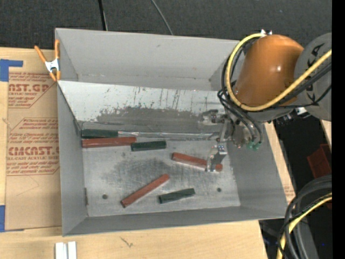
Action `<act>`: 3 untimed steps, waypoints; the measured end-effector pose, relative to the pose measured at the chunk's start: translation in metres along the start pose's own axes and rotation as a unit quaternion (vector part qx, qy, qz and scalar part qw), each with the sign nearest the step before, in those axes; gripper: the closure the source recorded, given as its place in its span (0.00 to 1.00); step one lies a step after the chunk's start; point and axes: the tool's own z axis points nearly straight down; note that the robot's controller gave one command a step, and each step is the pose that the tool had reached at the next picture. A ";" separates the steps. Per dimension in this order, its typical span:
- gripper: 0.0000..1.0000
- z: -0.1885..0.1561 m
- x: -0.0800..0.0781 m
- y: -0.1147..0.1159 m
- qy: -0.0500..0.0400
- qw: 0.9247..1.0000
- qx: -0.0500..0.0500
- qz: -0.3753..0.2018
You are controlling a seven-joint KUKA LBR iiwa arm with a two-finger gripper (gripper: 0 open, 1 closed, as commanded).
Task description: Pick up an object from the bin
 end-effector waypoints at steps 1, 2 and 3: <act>0.00 0.000 0.000 0.000 0.000 1.000 0.000 0.000; 0.00 0.057 -0.003 -0.007 -0.003 1.000 0.000 -0.011; 1.00 0.153 0.000 0.028 0.002 0.992 0.000 -0.123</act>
Offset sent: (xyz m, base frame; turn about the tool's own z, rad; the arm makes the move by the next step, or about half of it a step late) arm 0.0043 -0.0157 -0.1359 -0.0501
